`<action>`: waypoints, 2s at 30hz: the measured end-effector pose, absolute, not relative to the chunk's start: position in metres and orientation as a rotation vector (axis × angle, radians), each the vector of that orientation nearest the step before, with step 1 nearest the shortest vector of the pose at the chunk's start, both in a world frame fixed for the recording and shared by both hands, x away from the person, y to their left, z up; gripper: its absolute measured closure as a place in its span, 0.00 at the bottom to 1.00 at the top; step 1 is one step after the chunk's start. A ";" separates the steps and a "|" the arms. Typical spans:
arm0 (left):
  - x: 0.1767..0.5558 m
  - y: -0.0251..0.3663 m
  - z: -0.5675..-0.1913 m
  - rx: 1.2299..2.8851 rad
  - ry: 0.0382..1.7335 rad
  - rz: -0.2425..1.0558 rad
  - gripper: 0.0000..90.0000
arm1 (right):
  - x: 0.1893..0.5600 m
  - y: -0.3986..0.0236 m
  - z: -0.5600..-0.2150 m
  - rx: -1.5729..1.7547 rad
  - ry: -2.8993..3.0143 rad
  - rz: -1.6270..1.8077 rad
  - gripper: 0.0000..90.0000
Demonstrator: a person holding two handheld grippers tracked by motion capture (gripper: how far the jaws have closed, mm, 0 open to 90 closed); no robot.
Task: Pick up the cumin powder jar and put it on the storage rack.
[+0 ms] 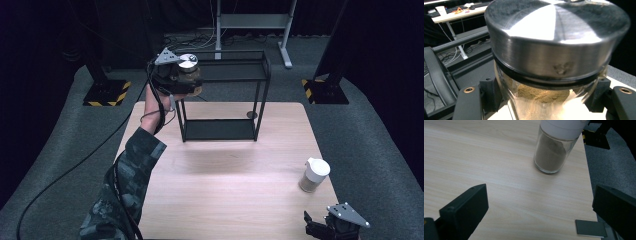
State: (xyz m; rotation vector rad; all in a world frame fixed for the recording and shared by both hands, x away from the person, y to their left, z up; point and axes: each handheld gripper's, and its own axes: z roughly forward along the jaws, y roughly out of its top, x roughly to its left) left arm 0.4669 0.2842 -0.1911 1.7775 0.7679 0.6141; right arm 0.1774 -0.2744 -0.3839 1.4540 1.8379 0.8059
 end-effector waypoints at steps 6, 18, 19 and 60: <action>0.469 0.284 -0.183 1.766 0.764 0.622 0.34 | 0.177 -0.275 -0.384 1.457 1.839 0.804 0.00; 0.492 0.277 -0.168 1.789 0.816 0.632 0.34 | 0.178 -0.275 -0.386 1.457 1.848 0.801 0.00; 0.492 0.277 -0.168 1.789 0.816 0.632 0.34 | 0.178 -0.275 -0.386 1.456 1.847 0.802 0.00; 0.528 0.264 -0.168 1.782 0.921 0.613 0.34 | 0.177 -0.278 -0.387 1.460 1.843 0.809 0.00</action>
